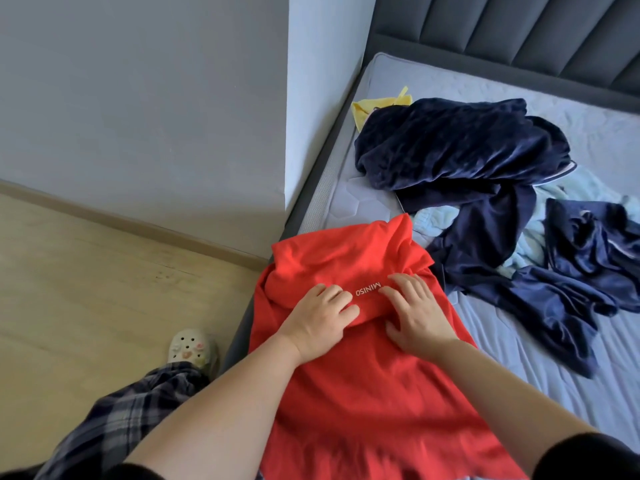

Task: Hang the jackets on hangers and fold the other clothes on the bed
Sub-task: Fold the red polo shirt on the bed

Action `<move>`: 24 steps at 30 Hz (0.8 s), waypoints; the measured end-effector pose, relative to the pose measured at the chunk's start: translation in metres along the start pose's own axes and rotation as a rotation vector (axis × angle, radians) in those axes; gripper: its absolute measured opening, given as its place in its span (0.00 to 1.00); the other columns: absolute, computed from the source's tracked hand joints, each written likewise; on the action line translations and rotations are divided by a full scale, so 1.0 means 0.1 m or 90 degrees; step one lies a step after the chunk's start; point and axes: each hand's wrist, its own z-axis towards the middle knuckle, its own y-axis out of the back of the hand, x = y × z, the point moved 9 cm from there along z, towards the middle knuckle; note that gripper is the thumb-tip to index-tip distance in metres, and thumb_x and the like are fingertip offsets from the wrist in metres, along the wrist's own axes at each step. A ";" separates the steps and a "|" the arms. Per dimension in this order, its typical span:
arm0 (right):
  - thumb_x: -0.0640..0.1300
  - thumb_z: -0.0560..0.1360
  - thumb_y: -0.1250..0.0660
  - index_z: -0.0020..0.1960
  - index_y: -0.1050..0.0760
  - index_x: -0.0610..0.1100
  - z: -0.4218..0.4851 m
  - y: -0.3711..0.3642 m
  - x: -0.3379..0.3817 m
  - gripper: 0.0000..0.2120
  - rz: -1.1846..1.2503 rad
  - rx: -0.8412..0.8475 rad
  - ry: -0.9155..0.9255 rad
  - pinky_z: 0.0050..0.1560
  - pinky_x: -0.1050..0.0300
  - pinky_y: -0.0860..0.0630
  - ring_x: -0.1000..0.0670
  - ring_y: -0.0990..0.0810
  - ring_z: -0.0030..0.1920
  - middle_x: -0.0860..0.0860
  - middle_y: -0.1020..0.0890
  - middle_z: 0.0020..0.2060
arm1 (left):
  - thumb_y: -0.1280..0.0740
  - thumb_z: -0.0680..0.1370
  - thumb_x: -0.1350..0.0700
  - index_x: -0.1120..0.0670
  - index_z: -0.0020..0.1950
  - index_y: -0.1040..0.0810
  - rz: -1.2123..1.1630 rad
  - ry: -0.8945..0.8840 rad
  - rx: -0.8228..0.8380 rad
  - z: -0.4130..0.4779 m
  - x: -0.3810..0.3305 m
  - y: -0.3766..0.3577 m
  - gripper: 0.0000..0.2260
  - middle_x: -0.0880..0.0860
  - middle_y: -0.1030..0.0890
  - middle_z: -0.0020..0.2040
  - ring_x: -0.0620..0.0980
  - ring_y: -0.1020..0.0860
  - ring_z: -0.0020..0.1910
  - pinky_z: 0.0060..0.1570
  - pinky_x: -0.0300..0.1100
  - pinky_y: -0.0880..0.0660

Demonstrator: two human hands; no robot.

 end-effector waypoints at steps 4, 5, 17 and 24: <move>0.34 0.62 0.29 0.42 0.20 0.37 0.10 0.24 0.02 0.08 -0.070 -0.157 -0.008 0.42 0.46 0.23 0.40 0.23 0.41 0.40 0.21 0.40 | 0.26 0.57 0.64 0.59 0.36 0.20 -0.051 0.062 -0.097 0.02 0.33 0.27 0.10 0.56 0.22 0.36 0.56 0.23 0.34 0.32 0.47 0.25; 0.35 0.66 0.32 0.40 0.21 0.38 0.12 0.30 0.05 0.04 -0.075 -0.183 0.006 0.38 0.48 0.25 0.41 0.25 0.37 0.42 0.23 0.37 | 0.26 0.57 0.65 0.60 0.36 0.20 -0.061 0.079 -0.113 0.01 0.40 0.34 0.10 0.56 0.23 0.36 0.57 0.24 0.34 0.31 0.47 0.26; 0.38 0.67 0.41 0.40 0.22 0.37 0.17 0.16 0.00 0.09 0.061 0.006 -0.061 0.36 0.48 0.27 0.40 0.24 0.35 0.44 0.25 0.33 | 0.39 0.75 0.58 0.60 0.40 0.20 -0.213 0.401 -0.114 -0.24 0.79 0.13 0.09 0.57 0.23 0.44 0.58 0.24 0.44 0.42 0.51 0.26; 0.43 0.75 0.34 0.69 0.34 0.37 0.49 0.07 -0.83 0.25 0.276 -0.107 -0.540 0.65 0.46 0.37 0.38 0.33 0.65 0.39 0.29 0.63 | 0.36 0.78 0.52 0.63 0.64 0.27 -0.500 0.962 -0.087 -0.75 1.67 -0.46 0.19 0.60 0.22 0.60 0.59 0.26 0.61 0.55 0.45 0.32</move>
